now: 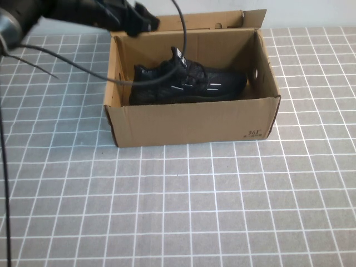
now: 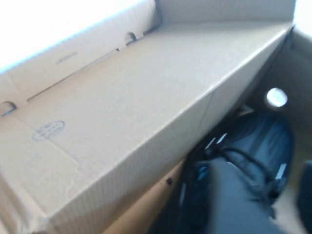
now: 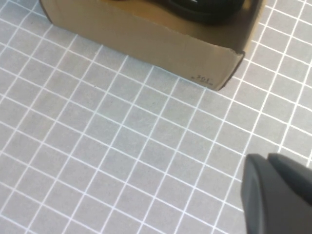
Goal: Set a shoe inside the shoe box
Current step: Place the shoe in the shoe box
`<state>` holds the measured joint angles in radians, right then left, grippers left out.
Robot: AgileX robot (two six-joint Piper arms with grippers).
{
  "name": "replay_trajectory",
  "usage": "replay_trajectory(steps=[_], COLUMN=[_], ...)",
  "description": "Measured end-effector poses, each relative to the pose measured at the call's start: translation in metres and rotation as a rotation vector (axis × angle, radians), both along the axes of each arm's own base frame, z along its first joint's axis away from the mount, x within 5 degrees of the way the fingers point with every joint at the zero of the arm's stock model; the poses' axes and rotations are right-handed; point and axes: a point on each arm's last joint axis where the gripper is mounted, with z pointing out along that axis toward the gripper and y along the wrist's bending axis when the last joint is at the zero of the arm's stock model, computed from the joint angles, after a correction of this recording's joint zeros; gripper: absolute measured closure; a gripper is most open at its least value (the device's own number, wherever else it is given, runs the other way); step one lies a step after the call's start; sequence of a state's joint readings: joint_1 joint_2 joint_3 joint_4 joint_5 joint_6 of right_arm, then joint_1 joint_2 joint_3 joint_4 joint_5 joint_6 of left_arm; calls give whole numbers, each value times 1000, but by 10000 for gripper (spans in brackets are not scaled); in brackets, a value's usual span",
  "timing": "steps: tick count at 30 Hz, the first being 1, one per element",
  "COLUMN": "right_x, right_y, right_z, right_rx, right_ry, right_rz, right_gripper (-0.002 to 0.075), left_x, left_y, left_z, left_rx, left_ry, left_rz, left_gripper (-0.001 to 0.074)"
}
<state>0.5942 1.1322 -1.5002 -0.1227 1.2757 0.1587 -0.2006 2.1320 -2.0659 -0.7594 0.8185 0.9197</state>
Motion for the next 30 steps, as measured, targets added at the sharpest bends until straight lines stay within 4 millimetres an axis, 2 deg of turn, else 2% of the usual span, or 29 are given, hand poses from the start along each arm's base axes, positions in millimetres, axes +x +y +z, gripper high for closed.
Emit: replay_trajectory(steps=[2,5,9,12,17,21,23,26,28,30], right_x=[0,1,-1,-9,-41,-72,-90,-117,-134,-146], right_y=[-1,-1,-2,-5,-22,-42,-54,-72,-84,-92], right_z=[0,0,1,5,10,-4,-14,-29,-40,-52], right_rx=[-10,-13,-10,25,97,118,129,151,176,206], right_ry=[-6,-8,-12,-18,-49,-64,-79,-112,-150,-193], right_rz=[-3,-5,-5,8,25,23,23,24,26,26], right_gripper=[742,742,742,742,742,742,742,742,742,742], left_x=[-11,-28,-47,-64,-97,-136,-159,-191,-214,-241], left_y=[3,7,11,15,24,32,37,48,57,67], left_z=[20,46,72,92,131,157,161,153,141,116], left_rx=[5,24,38,50,32,8,-11,-39,-63,-80], left_ry=[-1,-23,-42,-41,-89,-141,-172,-231,-277,-306], left_rz=[12,3,-17,-4,29,47,75,149,203,262], left_gripper=[608,698,727,734,735,736,736,736,735,736])
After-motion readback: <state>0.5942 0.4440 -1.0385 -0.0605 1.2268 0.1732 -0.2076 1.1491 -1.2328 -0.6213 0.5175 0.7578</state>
